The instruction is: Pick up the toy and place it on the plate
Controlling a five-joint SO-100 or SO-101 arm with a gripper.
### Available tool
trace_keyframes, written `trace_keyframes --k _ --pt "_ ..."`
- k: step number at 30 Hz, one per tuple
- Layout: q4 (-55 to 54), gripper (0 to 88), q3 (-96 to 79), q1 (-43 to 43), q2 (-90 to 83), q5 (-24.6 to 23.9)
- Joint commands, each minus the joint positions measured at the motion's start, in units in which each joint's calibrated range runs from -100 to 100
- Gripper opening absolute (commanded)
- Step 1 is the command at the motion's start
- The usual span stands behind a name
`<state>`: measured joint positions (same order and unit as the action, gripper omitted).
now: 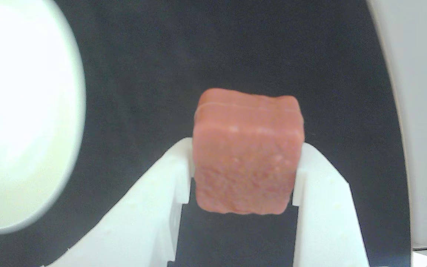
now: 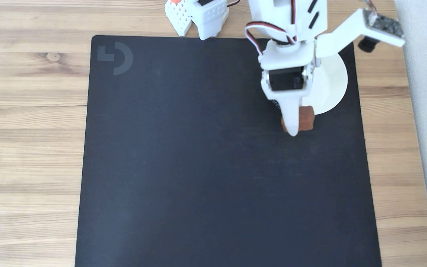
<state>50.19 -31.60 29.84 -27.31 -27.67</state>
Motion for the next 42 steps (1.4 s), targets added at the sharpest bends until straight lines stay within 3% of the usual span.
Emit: trace_keyframes --k 1,7,14,21,23,27,40,42 --pt "-4.97 2.6 -13.96 6.59 -10.5 -3.64" --pt "-14.63 2.6 -32.35 12.61 -24.17 -7.51" --pt "-14.97 2.6 -50.28 16.46 -38.93 -11.79" --pt "-14.97 3.1 -57.49 17.97 -46.43 -12.73" --pt "-14.97 6.7 -57.58 17.97 -46.6 -12.73" --pt "-14.71 25.7 -57.58 20.23 -46.6 -12.78" --pt "-14.97 23.9 -55.24 17.63 -46.68 -12.67" --pt "-14.97 15.7 -52.72 15.21 -46.68 -12.15"
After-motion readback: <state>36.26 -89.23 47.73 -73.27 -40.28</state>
